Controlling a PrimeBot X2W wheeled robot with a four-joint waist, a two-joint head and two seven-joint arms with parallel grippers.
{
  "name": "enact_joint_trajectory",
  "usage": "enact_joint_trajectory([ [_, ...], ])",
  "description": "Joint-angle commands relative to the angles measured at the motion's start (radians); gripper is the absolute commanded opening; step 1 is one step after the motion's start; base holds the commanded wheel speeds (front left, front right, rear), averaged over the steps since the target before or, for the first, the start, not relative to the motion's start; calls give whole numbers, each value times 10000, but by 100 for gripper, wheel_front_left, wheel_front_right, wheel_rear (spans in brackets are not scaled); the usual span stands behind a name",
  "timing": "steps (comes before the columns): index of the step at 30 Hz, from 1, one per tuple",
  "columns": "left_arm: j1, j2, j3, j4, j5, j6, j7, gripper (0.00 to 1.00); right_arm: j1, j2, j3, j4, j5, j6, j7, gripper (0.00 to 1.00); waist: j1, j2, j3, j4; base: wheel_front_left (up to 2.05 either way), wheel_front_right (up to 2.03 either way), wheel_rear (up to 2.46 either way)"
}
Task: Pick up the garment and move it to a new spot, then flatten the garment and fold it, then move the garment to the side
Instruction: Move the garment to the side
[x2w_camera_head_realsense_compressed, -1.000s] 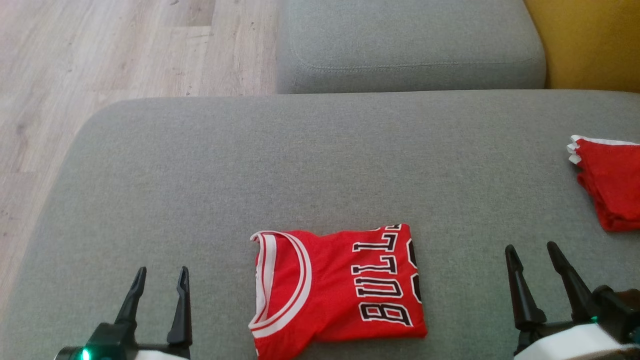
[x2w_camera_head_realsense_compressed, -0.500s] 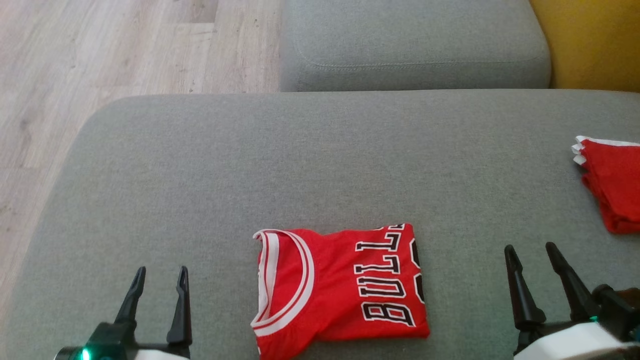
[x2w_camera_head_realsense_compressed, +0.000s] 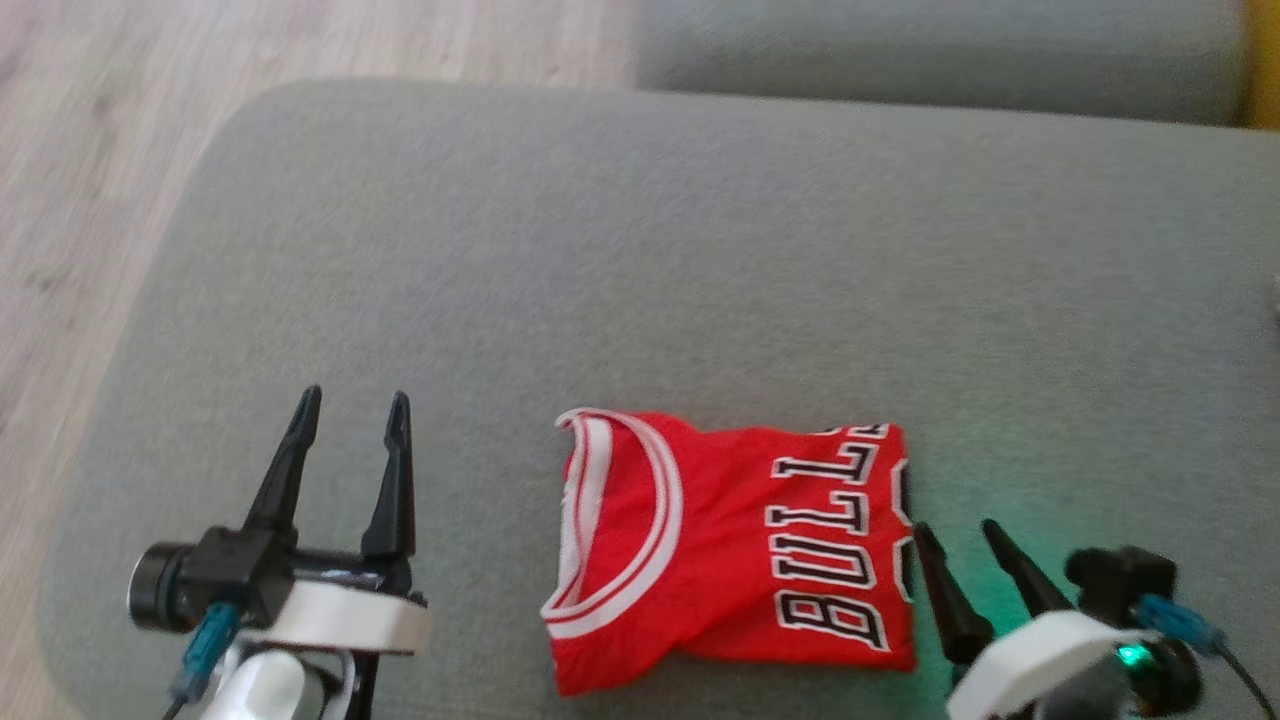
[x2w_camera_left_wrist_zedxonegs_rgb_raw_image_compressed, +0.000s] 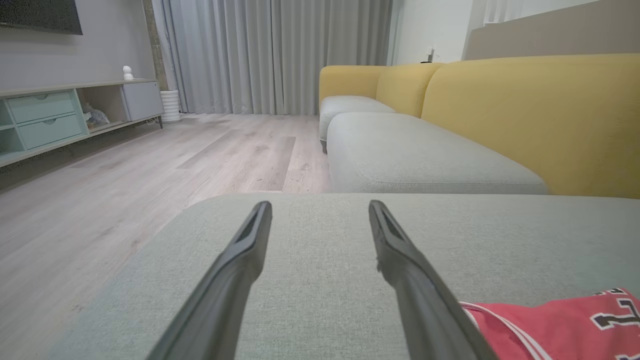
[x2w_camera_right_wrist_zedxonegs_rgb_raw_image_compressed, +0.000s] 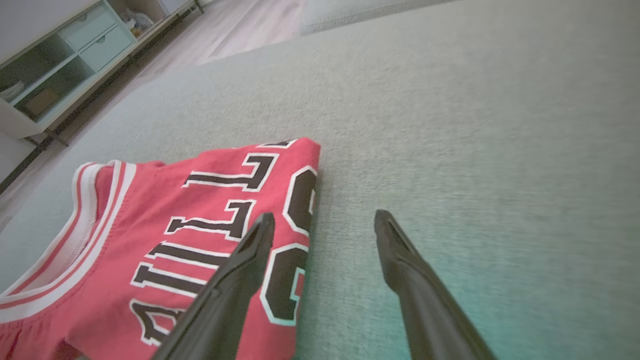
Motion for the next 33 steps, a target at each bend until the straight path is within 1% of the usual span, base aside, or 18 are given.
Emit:
enact_joint_trajectory([
  [1,-462,101,345,-172,96,-45,-112,100,-459,-86,334,-145,154,-6,-69,100,-2,0,389,363,0,0,0],
  [5,-761,-70,349,73,67,-185,-300,100,-1085,-86,672,881,349,-6,290,100,-2,0,702,553,0,0,0],
  [8,-893,-193,345,245,62,-270,-402,100,-1361,-86,856,1501,497,-6,1083,100,-2,0,805,644,0,0,0],
  [9,-922,-233,347,291,62,-293,-430,100,-1411,-88,919,1601,577,-6,1316,87,-2,0,826,667,0,0,0],
  [10,-941,-266,355,329,64,-310,-454,100,-1439,-119,999,1660,613,-6,1562,28,-2,0,847,678,0,0,0],
  [11,-955,-295,370,356,67,-322,-476,100,-1469,-145,1069,1627,665,-6,1715,0,-2,0,870,682,0,0,0],
  [13,-974,-349,417,372,84,-345,-515,100,-1520,-218,1123,1345,706,-6,1762,0,-2,0,904,672,0,0,0],
  [15,-984,-379,475,357,117,-368,-543,100,-1588,-347,1082,826,526,-6,1505,0,-2,0,947,603,0,0,0],
  [19,-908,-390,636,330,169,-399,-574,100,-1537,-534,807,-216,17,-6,1289,0,-2,0,923,209,0,0,0],
  [23,-765,-372,802,183,200,-397,-585,100,-1394,-971,491,-1177,-273,-6,1596,0,-2,0,970,-542,0,0,0],
  [28,-644,-245,939,-140,291,-432,-590,100,-1468,-1693,-126,-2200,-471,-6,2067,0,-2,0,1144,-1867,0,0,0],
  [29,-644,-245,939,-140,291,-432,-590,100,-1468,-1693,-126,-2200,-471,-6,2067,0,-2,0,1144,-1867,0,0,0],
  [33,-651,-162,939,-430,373,-471,-591,100,-1878,-1884,-433,-2510,-314,-6,2269,0,-2,0,1337,-2868,0,0,0],
])
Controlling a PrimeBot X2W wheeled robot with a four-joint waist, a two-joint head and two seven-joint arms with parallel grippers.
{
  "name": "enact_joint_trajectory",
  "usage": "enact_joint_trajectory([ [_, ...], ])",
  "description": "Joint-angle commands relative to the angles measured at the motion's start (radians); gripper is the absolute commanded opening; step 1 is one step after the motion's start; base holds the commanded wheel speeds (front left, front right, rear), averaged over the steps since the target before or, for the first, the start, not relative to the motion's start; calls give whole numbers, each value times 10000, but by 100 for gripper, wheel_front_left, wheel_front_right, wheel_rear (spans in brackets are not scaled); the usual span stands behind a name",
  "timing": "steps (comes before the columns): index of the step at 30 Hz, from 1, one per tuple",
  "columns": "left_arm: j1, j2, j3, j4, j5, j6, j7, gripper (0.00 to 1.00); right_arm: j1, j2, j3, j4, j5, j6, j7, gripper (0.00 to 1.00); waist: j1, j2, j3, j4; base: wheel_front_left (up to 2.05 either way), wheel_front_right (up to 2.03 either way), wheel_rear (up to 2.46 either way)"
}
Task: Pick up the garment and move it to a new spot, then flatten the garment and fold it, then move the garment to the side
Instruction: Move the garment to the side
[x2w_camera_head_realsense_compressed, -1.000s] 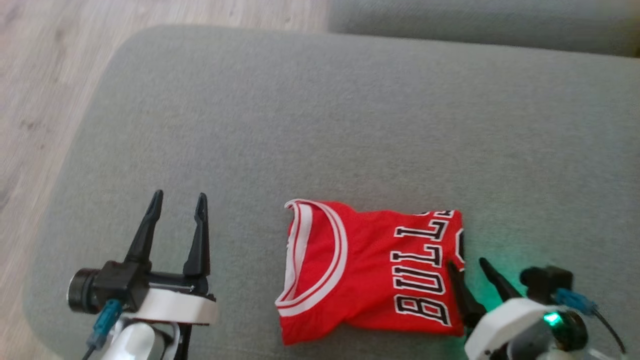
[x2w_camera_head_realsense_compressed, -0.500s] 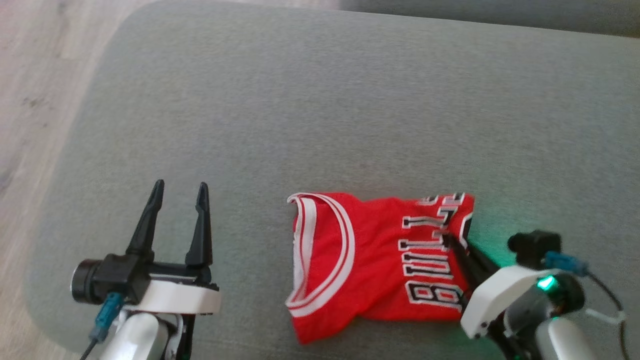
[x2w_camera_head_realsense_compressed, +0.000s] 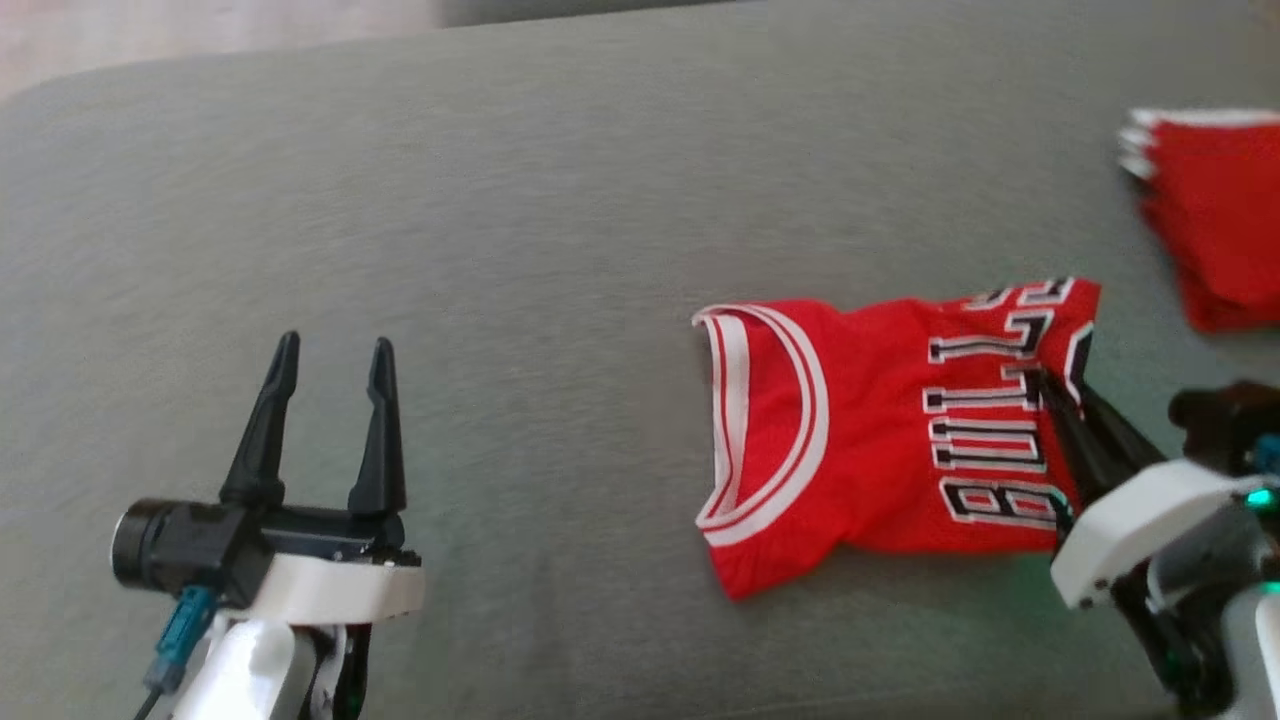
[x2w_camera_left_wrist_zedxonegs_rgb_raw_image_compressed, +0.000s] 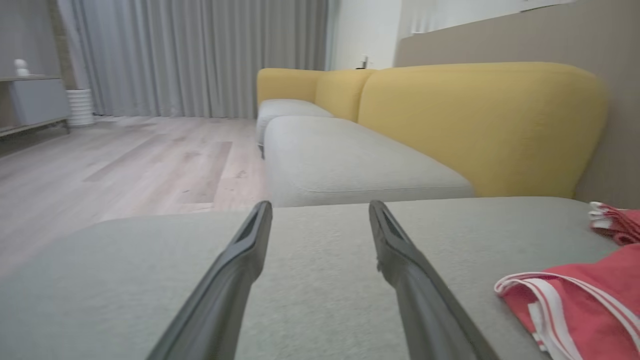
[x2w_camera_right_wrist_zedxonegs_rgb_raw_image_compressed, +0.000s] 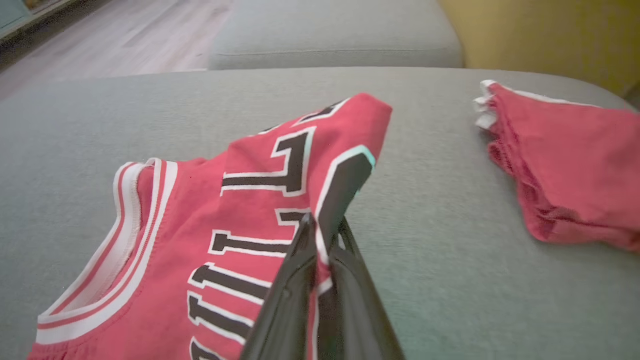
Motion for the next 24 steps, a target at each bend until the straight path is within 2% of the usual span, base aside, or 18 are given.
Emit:
enact_joint_trajectory([
  [1,-197,255,379,-414,111,-29,-92,100,-568,-234,127,-420,89,-6,-6,0,0,0,295,-1012,0,0,0],
  [7,-581,498,339,-766,220,-155,58,100,-1876,-161,164,129,367,-6,-228,0,0,0,939,-1798,0,0,0],
  [13,-1104,649,208,-1112,352,-303,276,100,-3570,-398,-353,1385,426,-6,-751,0,0,0,1740,-1739,0,0,0],
  [18,-1553,697,52,-1282,451,-467,373,100,-4599,-881,-1635,2288,113,-6,-1106,0,0,0,2384,-1403,0,0,0],
  [20,-1833,680,-43,-1295,493,-575,367,100,-4989,-1288,-2560,2611,-212,-6,-1217,0,0,0,2743,-1163,0,0,0],
  [24,-2213,623,-165,-1293,551,-715,319,100,-5145,-1717,-3725,2560,-980,-6,-1206,0,0,0,3168,-893,0,0,0],
])
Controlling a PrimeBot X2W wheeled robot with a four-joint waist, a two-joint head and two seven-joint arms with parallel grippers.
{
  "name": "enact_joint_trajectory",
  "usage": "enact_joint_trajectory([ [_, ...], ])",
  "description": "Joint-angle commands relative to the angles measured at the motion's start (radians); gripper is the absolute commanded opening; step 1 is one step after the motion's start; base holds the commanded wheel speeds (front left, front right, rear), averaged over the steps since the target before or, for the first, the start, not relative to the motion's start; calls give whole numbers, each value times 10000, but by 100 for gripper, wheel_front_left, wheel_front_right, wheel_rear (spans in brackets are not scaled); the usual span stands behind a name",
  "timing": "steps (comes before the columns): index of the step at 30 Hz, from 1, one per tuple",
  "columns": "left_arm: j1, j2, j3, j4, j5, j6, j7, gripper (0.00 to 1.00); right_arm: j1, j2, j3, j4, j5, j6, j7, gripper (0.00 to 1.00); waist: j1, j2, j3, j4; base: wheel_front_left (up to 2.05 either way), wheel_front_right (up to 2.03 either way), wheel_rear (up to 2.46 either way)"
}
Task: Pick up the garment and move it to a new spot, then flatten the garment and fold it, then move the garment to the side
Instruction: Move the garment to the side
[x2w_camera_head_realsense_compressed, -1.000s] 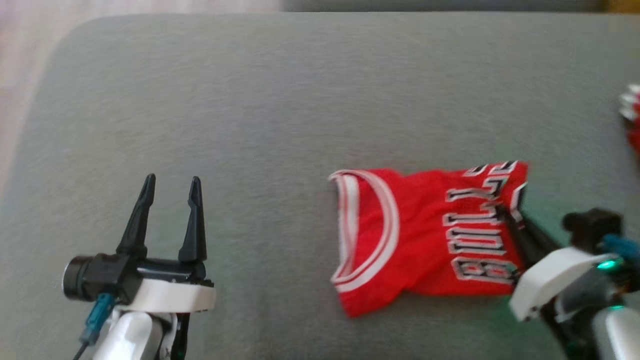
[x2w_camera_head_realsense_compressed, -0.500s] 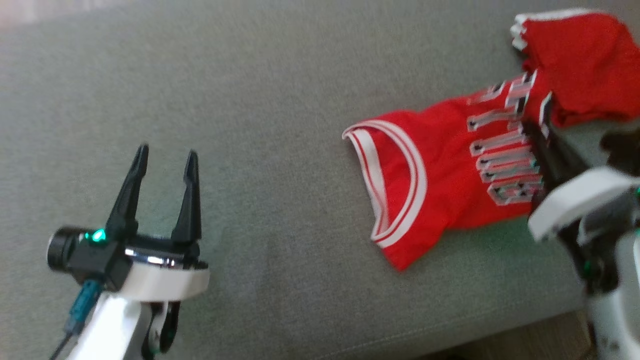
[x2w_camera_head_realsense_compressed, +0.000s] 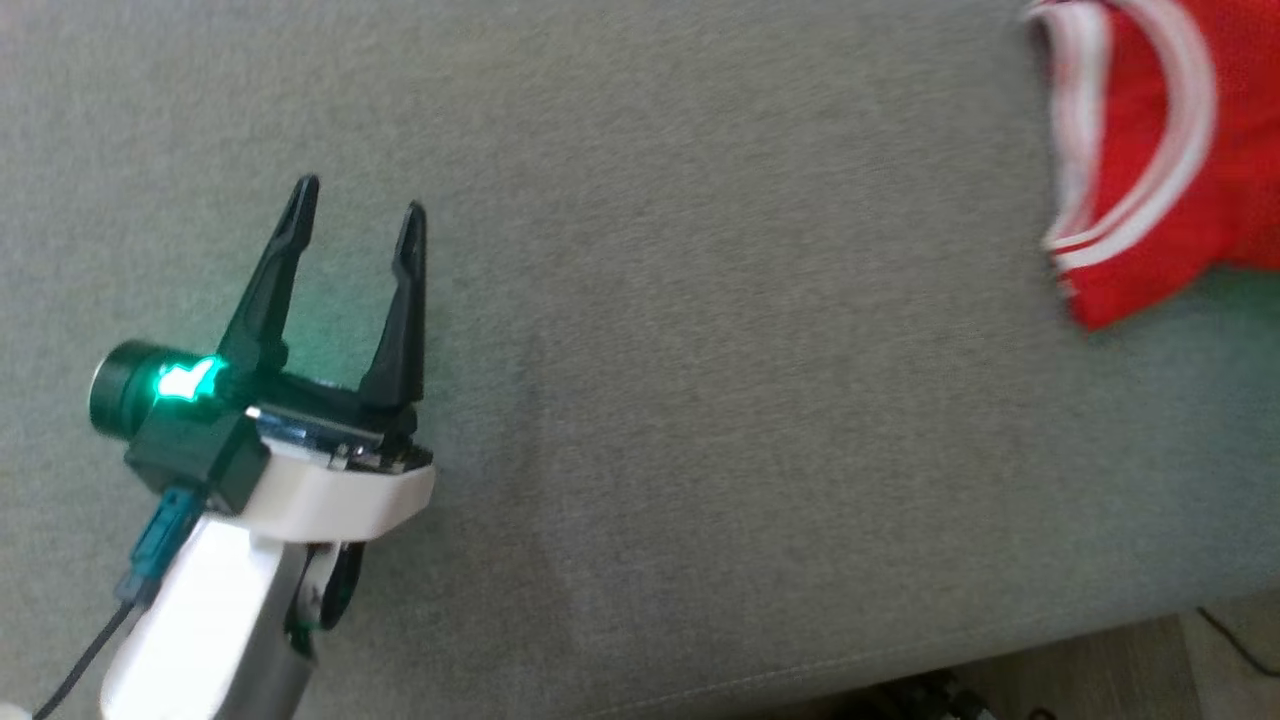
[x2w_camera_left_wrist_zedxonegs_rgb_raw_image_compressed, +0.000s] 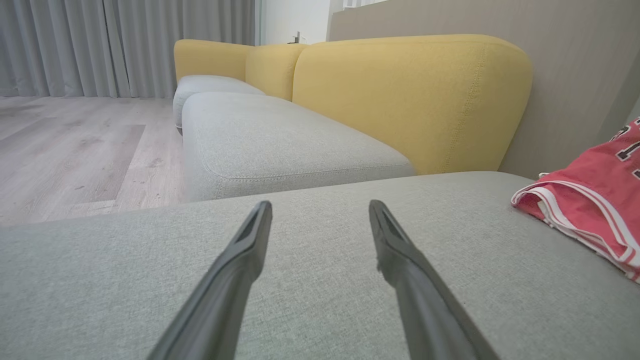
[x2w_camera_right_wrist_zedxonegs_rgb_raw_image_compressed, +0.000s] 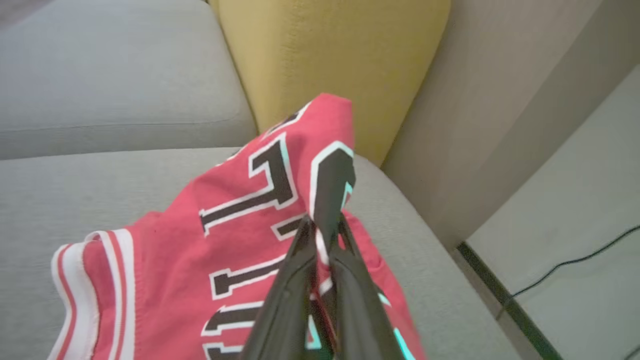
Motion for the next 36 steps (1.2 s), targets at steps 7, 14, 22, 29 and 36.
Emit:
enact_joint_trajectory([
  [7,-902,34,41,-260,214,-265,-162,100,-376,-193,-1723,-901,-1542,-6,-241,0,-2,0,846,448,0,0,0],
  [14,-1263,-77,-134,-14,251,-473,-256,100,-650,952,-3242,-1107,-2922,-6,241,100,-2,0,981,670,0,0,0],
  [22,-1115,-362,-198,479,197,-467,-379,100,260,2178,-3843,-1872,-3256,-6,168,100,-2,0,254,1161,0,0,0],
  [29,-287,-579,46,1049,-21,-215,-437,100,2488,2807,-1834,-2648,-2084,-6,-1258,100,-2,0,-998,1512,0,0,0],
  [36,581,-627,570,1455,-265,69,-453,100,3870,2863,758,-2529,-669,-6,-2633,100,-2,0,-1983,1843,0,0,0],
])
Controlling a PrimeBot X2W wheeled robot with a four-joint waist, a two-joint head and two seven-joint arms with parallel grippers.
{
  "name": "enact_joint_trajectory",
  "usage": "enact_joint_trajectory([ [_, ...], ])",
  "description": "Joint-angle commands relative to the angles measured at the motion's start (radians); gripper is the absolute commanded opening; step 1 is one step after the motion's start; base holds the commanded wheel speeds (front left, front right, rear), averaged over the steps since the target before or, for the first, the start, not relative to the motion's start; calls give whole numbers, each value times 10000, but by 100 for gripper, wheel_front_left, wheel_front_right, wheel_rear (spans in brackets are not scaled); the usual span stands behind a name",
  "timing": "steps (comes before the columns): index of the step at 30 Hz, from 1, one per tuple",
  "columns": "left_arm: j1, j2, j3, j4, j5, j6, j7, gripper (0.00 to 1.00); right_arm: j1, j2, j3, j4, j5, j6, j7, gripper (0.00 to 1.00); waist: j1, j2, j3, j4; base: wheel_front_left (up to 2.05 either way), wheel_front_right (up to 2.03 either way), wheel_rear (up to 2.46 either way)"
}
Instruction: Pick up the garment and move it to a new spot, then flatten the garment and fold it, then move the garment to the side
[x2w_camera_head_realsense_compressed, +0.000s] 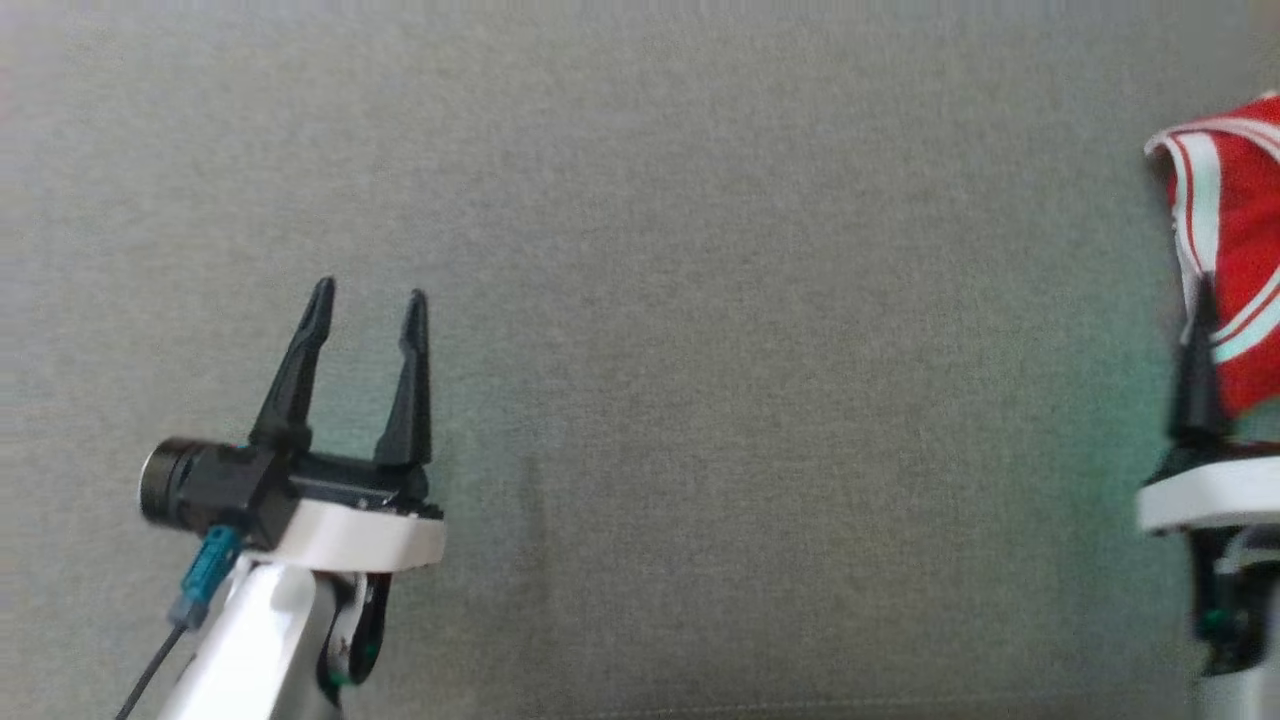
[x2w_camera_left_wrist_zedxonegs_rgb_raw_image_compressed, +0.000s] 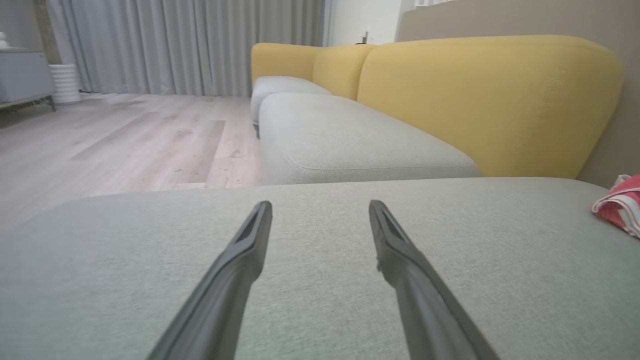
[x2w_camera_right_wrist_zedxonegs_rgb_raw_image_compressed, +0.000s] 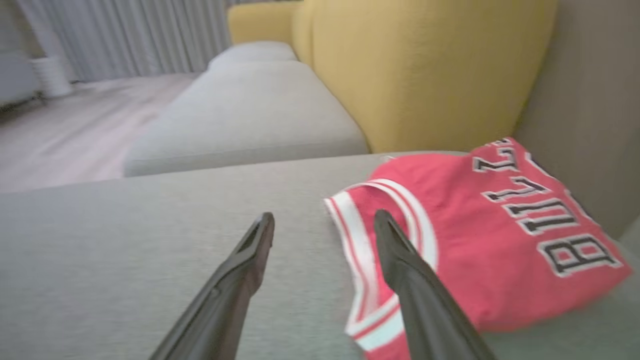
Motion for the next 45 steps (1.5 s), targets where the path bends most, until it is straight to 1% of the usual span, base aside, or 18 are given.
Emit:
enact_joint_trajectory([
  [1,-7,146,488,-212,-66,85,-91,100,12,-97,510,-326,155,-6,-229,100,3,0,-441,274,0,0,0],
  [3,186,138,676,-171,-101,149,-92,100,118,-96,1099,-301,346,-6,-487,100,3,0,-681,396,0,0,0],
  [8,703,150,1101,-115,-140,310,-93,100,351,-95,2019,-314,646,-6,-851,100,3,0,-1285,635,0,0,0],
  [14,1438,219,1301,-184,-154,413,-94,100,1153,-94,2529,-398,934,-6,-903,100,3,0,-1923,591,0,0,0],
  [19,2101,223,1278,-217,-179,638,-37,100,1833,-94,2919,-529,1029,-6,-779,100,3,0,-2449,411,0,0,0],
  [23,2612,225,1208,-244,-170,830,88,100,2335,-94,3000,-604,1103,-6,-650,100,3,0,-2835,341,0,0,0],
  [32,3136,241,1036,-270,-132,1075,378,100,2886,-93,2904,-826,1190,-6,-520,100,3,0,-3297,319,0,0,0],
  [37,3204,292,959,-259,-80,1190,570,100,2983,-93,2860,-923,1077,-6,-368,100,3,0,-3380,335,0,0,0],
  [45,3217,321,886,-287,-89,1259,673,100,3034,-93,2788,-994,1065,-6,-211,100,3,0,-3405,344,0,0,0],
])
